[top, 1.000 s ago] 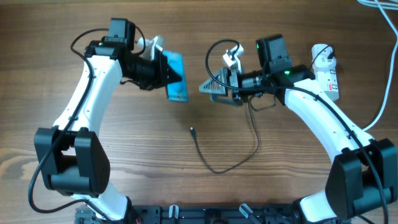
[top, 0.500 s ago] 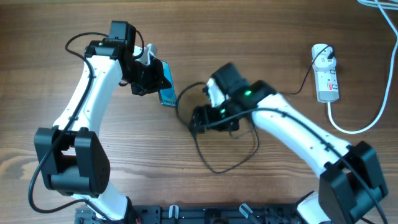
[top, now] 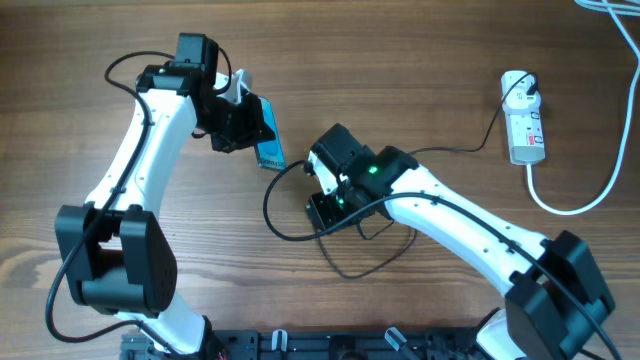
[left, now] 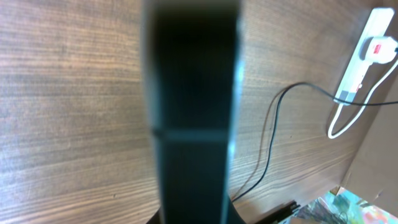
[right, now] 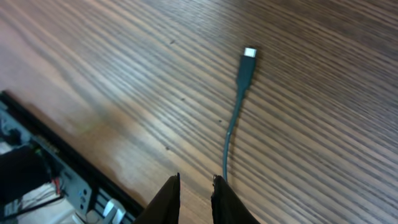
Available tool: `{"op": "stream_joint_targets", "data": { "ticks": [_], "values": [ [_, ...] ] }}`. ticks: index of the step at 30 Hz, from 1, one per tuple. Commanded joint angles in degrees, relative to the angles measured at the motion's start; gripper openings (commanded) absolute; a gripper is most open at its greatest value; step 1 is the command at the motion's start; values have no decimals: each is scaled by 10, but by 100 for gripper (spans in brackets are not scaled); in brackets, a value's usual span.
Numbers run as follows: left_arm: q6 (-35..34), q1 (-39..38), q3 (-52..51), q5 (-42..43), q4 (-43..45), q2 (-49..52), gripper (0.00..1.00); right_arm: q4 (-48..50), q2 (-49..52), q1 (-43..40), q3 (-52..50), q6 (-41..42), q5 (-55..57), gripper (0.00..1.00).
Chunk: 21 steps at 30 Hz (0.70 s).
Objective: Plug charger to phone and switch on socket
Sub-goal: 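Move the right gripper down to the black USB-C cable end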
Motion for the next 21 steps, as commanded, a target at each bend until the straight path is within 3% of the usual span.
{"op": "stream_joint_targets", "data": {
  "ticks": [1, 6, 11, 21],
  "values": [
    [-33, 2, 7, -9, 14, -17, 4, 2, 34, 16, 2, 37, 47, 22],
    [-65, 5, 7, -27, 16, -6, 4, 22, 70, 39, 2, 78, 60, 34],
    [-75, 7, 7, -24, 12, 13, 4, 26, 101, 61, 2, 96, 126, 34],
    [-106, 49, 7, -25, 12, 14, 4, 73, 137, 59, 5, 110, 137, 33]
  ]
}}
